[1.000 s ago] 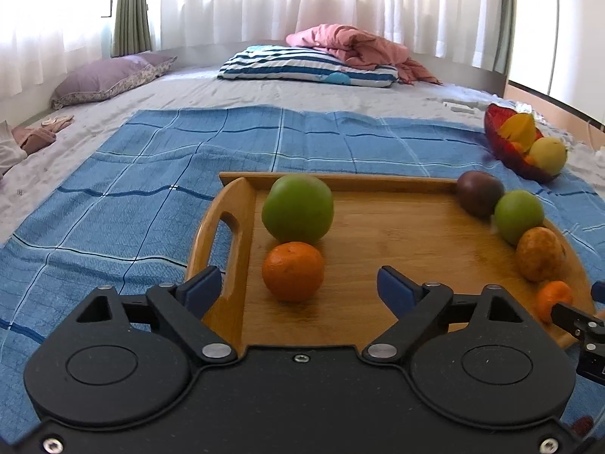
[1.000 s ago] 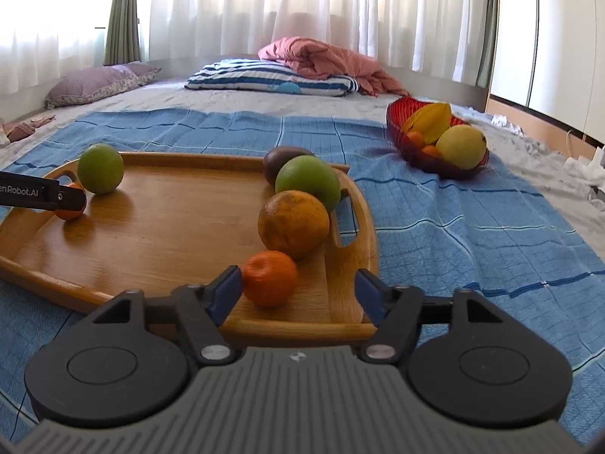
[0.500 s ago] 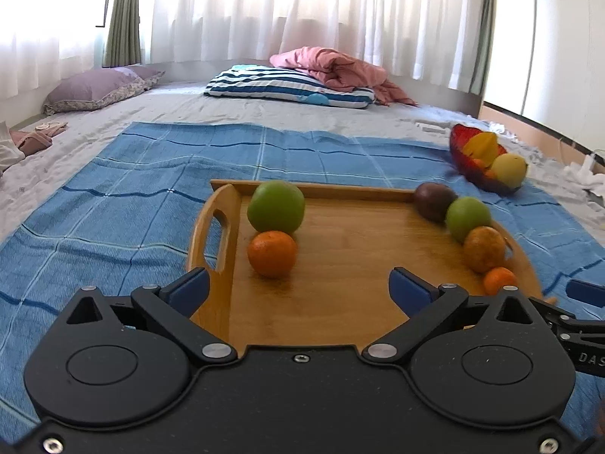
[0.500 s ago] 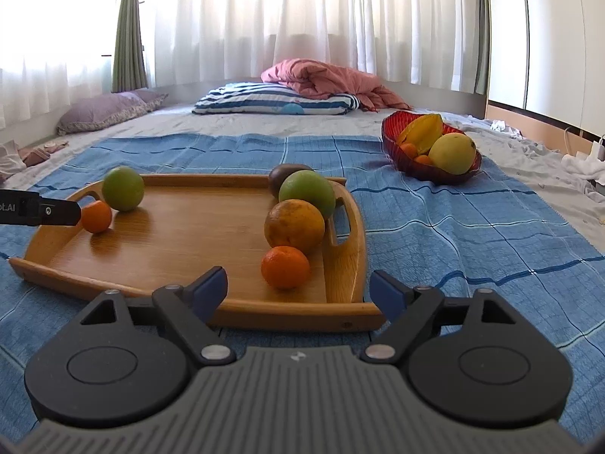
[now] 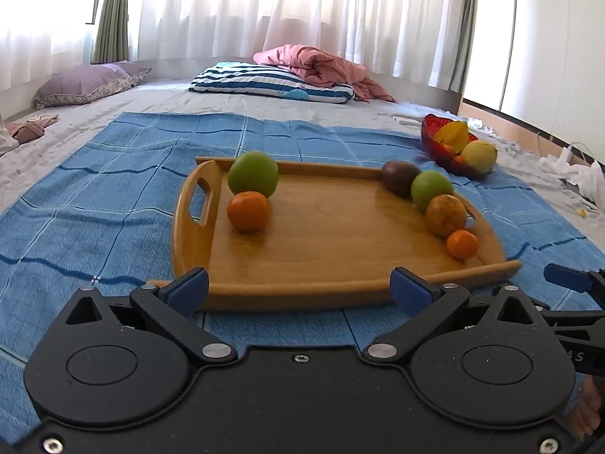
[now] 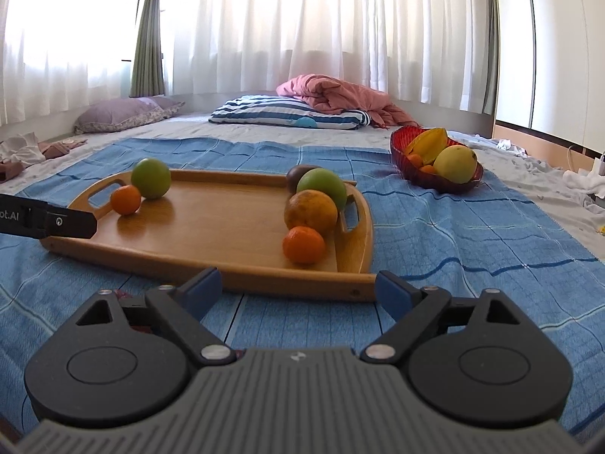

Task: Organize fruits
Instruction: 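Move both tools back toward the dark red dates beside the tray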

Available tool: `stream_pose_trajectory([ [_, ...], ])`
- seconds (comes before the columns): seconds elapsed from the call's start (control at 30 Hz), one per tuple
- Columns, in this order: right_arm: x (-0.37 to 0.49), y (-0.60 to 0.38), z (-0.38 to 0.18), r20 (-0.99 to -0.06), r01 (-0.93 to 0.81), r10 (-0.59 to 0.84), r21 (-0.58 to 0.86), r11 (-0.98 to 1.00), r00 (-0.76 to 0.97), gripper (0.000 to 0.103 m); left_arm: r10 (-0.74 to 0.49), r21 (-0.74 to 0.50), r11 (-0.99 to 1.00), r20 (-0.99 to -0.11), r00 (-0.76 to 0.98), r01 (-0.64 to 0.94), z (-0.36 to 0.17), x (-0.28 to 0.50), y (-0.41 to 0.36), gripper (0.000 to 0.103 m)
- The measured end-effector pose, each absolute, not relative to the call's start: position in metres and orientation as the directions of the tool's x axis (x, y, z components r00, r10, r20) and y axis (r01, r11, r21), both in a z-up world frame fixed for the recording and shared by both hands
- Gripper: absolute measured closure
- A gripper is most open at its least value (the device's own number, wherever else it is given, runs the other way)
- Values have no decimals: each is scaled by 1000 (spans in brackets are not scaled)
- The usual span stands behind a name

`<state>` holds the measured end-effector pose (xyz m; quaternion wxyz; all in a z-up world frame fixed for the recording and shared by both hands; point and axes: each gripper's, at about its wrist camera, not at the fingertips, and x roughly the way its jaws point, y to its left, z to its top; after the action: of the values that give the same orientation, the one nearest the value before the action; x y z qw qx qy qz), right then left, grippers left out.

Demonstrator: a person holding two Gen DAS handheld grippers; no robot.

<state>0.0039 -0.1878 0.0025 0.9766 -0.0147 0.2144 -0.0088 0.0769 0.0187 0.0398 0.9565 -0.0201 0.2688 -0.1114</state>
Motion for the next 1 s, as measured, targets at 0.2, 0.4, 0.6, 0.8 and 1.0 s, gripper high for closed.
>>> stream_pose_trajectory([
  [0.2, -6, -187, -5, -425, 4, -12, -19, 1000, 905, 7, -231, -94, 973, -504, 832, 213, 34, 60, 13, 1],
  [0.4, -14, -185, -10, -430, -9, 1, -17, 1000, 903, 7, -244, -78, 968, -517, 820, 238, 26, 48, 5, 0],
  [0.6, -20, -182, -15, -439, -28, 17, -19, 999, 898, 7, -263, -75, 962, -531, 806, 264, 20, 41, 0, 1],
  [0.8, -25, -181, -18, -448, -38, 26, -17, 999, 894, 11, -290, -86, 953, -544, 788, 291, 17, 36, -6, 5],
  [1.0, -26, -179, -22, -463, -47, 37, -11, 999, 886, 20, -310, -88, 945, -560, 768, 316, 14, 34, -14, 18],
])
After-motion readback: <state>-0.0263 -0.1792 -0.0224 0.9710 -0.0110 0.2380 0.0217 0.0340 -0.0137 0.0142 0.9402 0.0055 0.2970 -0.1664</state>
